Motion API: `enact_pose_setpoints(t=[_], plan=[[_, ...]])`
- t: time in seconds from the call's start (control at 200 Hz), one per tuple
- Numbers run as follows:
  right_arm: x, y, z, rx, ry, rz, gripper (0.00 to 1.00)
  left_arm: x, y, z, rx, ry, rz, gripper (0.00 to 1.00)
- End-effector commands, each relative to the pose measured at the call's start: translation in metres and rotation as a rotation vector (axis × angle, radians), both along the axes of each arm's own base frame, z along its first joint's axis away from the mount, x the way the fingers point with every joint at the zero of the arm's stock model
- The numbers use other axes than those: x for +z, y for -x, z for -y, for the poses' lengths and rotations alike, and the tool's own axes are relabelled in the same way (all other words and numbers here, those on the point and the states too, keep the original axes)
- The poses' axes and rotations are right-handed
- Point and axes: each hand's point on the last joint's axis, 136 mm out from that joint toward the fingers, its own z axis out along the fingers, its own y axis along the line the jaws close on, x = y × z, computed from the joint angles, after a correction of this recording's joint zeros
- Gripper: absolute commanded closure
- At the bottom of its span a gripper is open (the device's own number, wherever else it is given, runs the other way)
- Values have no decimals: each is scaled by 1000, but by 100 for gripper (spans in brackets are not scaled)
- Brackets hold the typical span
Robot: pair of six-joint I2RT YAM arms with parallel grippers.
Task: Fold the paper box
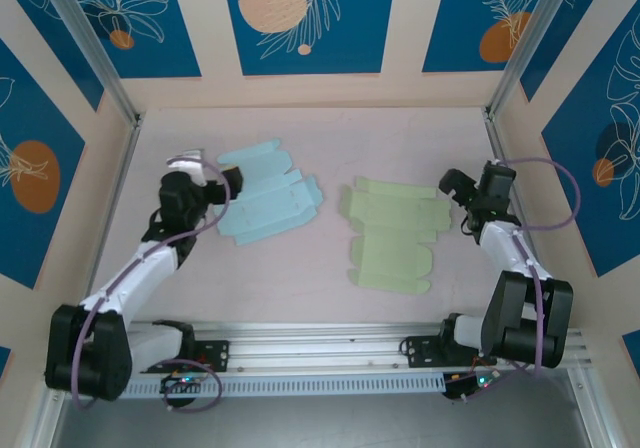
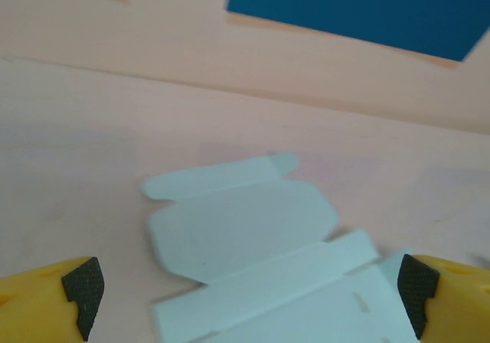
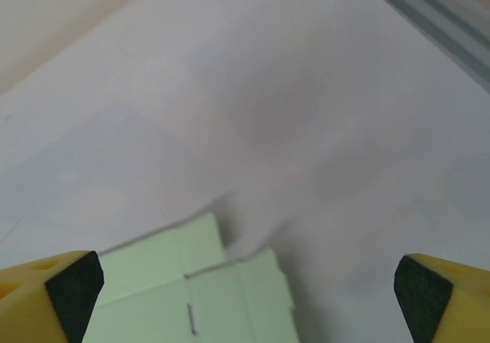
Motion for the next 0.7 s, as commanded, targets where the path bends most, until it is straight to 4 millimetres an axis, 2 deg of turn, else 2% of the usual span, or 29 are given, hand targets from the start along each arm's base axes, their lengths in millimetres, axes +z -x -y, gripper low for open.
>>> enact_pose_setpoints(t=[0.0, 0.09, 0.235, 0.36, 0.5, 0.625, 0.695], plan=[[-16, 27, -11, -33, -172, -119, 0, -21, -1, 63, -107, 89, -146, 0], [-17, 34, -14, -20, -188, -143, 0, -37, -6, 111, -185, 103, -242, 0], [-15, 43, -14, -16, -173, -169, 0, -43, -6, 190, -343, 49, -287, 0], [-14, 47, -14, -21, -171, -172, 0, -61, -4, 243, -437, -16, -353, 0], [-13, 48, -15, -14, -175, -175, 0, -85, -5, 279, -477, -61, -415, 8], [-13, 48, -17, -6, -182, -172, 0, -101, -12, 296, -463, -66, -450, 15], [-13, 48, -18, -2, -182, -171, 0, -111, -21, 298, -422, -72, -472, 19]])
